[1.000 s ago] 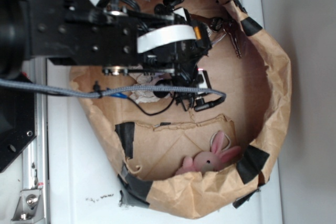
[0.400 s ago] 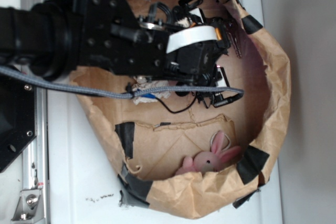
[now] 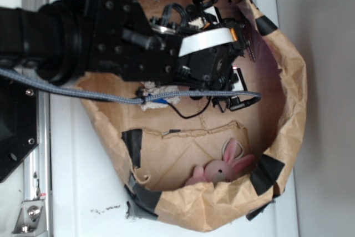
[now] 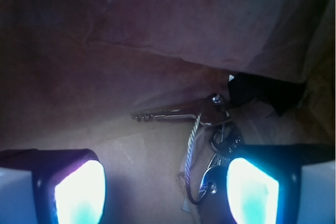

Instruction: Grab the silver keys.

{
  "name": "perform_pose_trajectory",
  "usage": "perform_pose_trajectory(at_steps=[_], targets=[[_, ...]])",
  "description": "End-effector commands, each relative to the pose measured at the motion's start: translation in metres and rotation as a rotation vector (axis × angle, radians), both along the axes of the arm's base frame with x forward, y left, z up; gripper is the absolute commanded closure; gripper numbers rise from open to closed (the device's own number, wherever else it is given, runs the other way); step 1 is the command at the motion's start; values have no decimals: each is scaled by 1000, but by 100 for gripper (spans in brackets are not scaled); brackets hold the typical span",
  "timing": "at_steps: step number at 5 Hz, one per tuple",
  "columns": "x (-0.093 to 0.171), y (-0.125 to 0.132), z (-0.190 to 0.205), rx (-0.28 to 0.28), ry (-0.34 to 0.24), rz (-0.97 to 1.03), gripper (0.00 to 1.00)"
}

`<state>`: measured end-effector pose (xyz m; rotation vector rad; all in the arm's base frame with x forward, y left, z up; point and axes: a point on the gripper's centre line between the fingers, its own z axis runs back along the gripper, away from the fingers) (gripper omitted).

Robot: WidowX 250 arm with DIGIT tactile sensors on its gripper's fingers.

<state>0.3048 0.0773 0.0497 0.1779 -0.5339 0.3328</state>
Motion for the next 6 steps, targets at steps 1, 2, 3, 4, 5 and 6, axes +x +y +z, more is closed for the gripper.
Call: perform_pose_trajectory(at_steps=[1,2,3,4,5,6], targets=[[25,22,7,78,-50,24,0],[25,27,10,45,-53,47,100],[24,27,12,40,-55,46,100],[22,25,13,37,-56,39,100],[22,25,13,34,-53,41,100],[21,25,15,30,-53,40,100]])
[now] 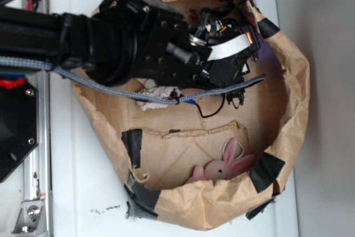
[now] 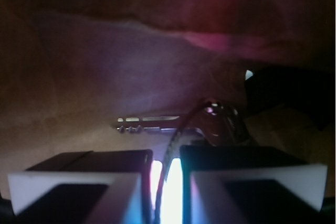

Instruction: Grab the silver keys.

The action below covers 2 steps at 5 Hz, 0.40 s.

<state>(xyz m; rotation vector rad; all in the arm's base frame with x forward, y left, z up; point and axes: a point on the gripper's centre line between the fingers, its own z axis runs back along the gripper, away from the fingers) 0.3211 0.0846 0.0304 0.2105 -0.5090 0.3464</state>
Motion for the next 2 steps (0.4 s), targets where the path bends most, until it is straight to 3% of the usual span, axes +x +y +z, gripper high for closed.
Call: perform_pose_trajectory(at_steps=[1,2], targets=[[5,17,35,7,-81,15,100],[-1,15,45,5,-31,26,100]])
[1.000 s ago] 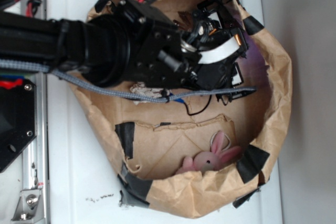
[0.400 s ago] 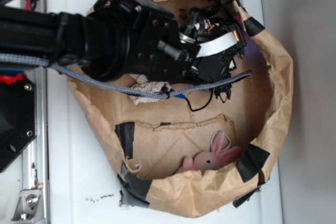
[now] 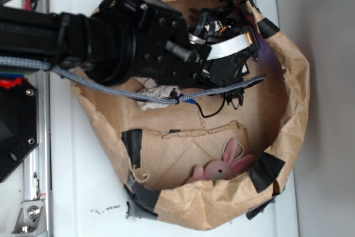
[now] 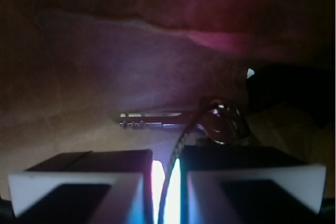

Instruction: Grab the silver keys.

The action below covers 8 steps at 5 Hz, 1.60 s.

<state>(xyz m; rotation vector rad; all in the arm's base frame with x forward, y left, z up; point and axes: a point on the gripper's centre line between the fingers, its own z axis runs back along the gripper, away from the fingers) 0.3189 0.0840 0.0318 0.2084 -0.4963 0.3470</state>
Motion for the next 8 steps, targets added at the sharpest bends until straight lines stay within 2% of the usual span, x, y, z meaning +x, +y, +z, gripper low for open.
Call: perform_pose_trajectory(at_steps=[1,2,3,4,5,6,7,8], targets=[[-35,-3,89,-181,189,-12,100],[-85,-22,130,-278,-25,-303,100],[-82,-22,123,-227,-11,-399,100],[-70,-24,116,-187,56,-334,100],[-62,-27,115,-137,165,-270,100],[-60,-28,116,-113,209,-246,100],[-64,-26,127,-120,248,-253,100],[-66,-18,138,-166,270,-275,100]])
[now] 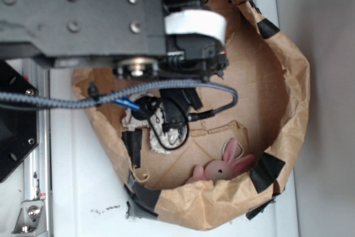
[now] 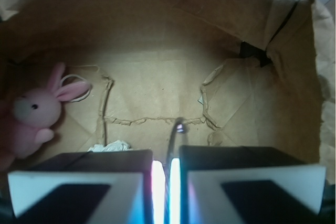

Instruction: Grab the silver keys.

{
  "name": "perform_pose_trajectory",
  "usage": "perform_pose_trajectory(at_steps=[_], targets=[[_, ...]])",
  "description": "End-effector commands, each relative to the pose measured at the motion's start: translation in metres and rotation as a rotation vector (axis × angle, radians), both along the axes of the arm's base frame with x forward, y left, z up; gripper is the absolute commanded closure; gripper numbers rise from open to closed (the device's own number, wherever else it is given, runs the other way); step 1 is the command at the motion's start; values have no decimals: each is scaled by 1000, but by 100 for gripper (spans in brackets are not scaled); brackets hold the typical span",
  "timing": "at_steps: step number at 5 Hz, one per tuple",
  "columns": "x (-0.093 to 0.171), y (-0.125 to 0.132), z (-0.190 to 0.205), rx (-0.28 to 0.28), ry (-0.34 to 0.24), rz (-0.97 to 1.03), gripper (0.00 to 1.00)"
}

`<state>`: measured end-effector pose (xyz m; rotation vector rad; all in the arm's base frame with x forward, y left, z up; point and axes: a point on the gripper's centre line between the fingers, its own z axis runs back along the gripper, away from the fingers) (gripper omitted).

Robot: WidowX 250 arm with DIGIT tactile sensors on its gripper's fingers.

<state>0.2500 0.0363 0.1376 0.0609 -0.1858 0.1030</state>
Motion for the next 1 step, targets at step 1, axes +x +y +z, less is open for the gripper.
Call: perform_pose_trajectory(at_steps=[1], targets=[[3,32,32,-49,-34,-3,100]])
